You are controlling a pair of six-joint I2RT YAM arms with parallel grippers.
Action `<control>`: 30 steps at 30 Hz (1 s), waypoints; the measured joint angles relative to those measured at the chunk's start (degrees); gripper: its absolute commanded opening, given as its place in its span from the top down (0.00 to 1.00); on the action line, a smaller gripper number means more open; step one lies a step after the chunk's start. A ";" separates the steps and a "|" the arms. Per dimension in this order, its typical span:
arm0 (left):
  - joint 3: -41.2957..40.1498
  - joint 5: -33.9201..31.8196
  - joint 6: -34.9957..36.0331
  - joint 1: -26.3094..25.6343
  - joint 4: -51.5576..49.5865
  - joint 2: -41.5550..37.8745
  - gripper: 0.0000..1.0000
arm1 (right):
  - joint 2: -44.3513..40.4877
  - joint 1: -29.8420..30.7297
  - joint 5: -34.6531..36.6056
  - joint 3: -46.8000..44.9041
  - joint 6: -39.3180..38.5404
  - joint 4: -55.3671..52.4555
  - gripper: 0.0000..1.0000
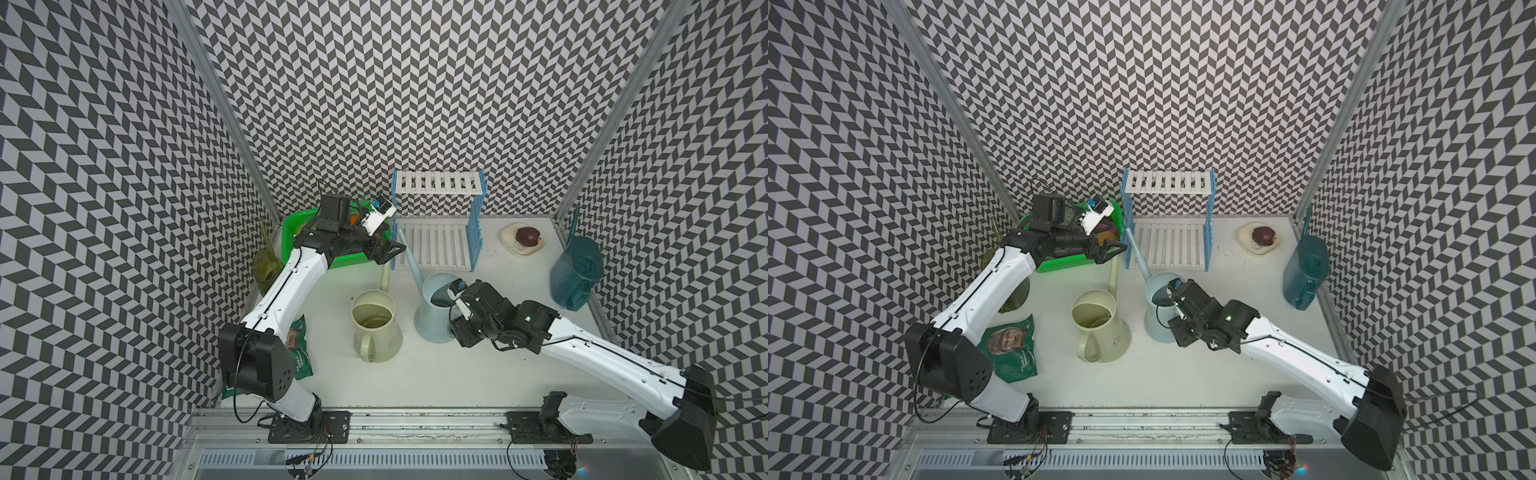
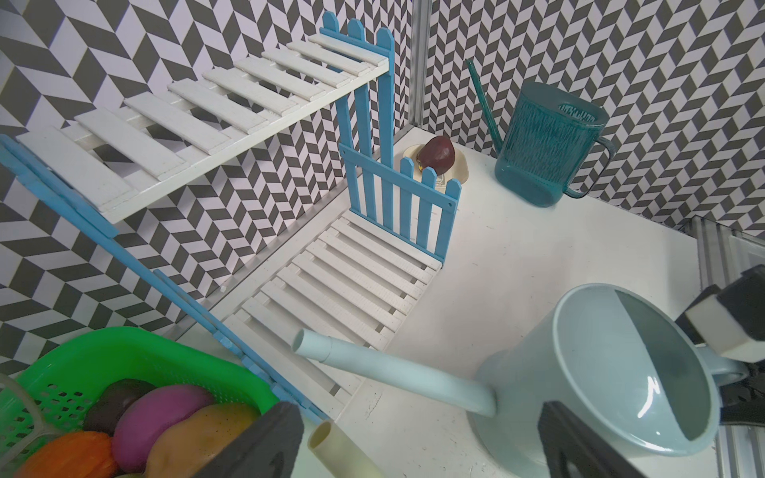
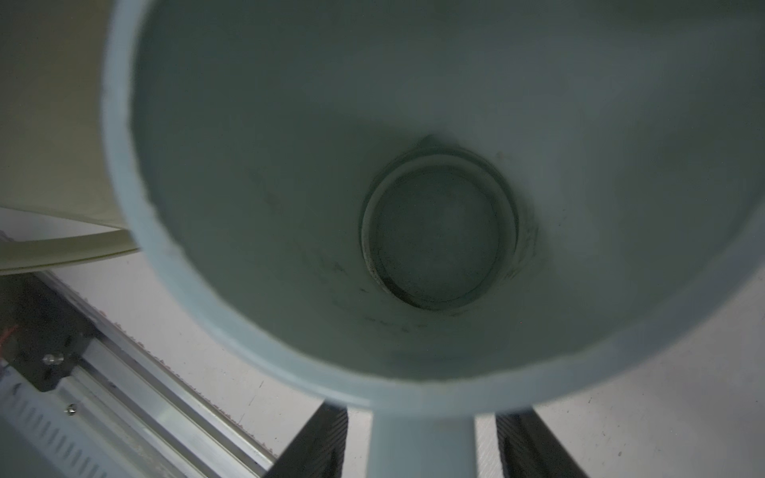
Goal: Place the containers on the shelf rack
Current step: 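Pick up a container from the center of the board.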
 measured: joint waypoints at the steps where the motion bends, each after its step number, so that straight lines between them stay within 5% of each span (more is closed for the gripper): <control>1: 0.00 0.20 0.02 0.00 0.00 0.00 0.04 | 0.17 0.00 0.22 -0.15 0.17 0.35 0.56; 12: -0.44 0.70 0.22 0.00 -0.20 -1.81 0.04 | 0.74 0.00 3.21 -0.17 1.38 2.12 0.88; 30: -1.31 0.66 0.17 0.11 -0.33 -2.23 0.03 | 4.26 -0.09 9.53 7.78 9.49 0.02 0.95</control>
